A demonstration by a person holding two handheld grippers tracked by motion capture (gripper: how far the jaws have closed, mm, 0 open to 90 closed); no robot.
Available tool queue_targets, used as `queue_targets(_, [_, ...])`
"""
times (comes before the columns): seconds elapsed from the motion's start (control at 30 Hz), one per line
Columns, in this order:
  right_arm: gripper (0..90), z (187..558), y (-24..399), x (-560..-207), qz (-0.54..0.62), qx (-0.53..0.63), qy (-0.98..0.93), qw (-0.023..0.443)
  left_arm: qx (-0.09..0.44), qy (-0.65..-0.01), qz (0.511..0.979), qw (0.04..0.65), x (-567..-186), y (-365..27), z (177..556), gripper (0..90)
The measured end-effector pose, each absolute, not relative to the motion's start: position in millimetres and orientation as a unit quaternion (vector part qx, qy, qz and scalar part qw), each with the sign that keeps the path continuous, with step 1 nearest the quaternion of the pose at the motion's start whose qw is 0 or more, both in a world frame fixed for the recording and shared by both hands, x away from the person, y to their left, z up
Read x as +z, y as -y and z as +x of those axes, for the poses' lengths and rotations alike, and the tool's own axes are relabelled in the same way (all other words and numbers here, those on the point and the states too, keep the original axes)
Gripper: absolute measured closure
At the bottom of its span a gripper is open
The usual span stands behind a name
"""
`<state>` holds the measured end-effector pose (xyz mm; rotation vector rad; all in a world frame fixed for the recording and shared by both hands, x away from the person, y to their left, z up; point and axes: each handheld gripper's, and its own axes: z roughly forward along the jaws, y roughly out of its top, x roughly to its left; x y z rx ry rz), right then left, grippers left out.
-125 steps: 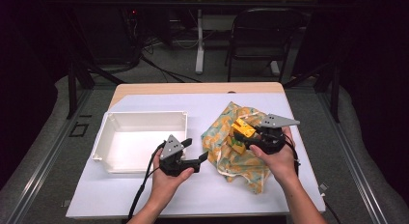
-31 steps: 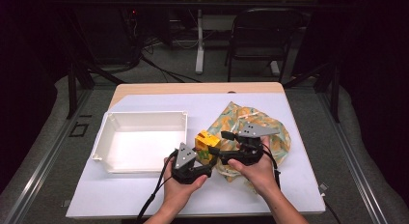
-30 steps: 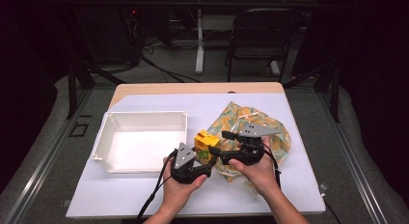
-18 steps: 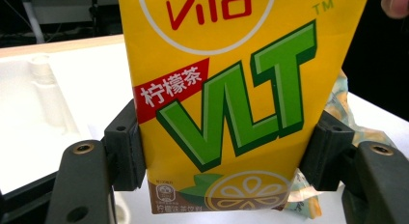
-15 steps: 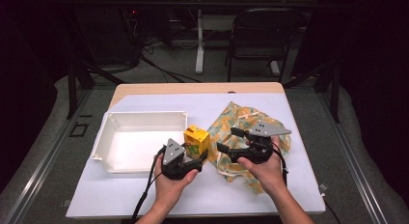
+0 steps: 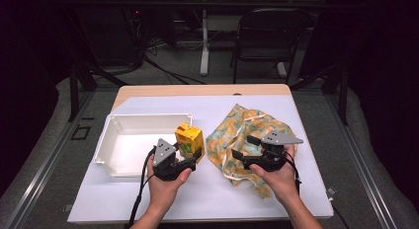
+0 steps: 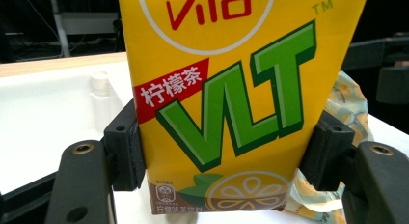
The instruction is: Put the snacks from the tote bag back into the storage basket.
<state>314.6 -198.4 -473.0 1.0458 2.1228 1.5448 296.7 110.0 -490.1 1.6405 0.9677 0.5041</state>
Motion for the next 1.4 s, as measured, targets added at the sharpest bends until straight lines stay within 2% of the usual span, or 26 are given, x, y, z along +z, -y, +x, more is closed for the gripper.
queue_targets(0.7, [22.8,300,237,-494,0.405,0.519,-0.730,0.182,0.240,-0.442,0.665,0.552,-485,-145,303,31.9])
queue_targets(1.4, [23.9,302,240,-505,0.412,0.508,-0.734,0.184,0.265,-0.499,0.644,0.516,-525,-156,319,31.9])
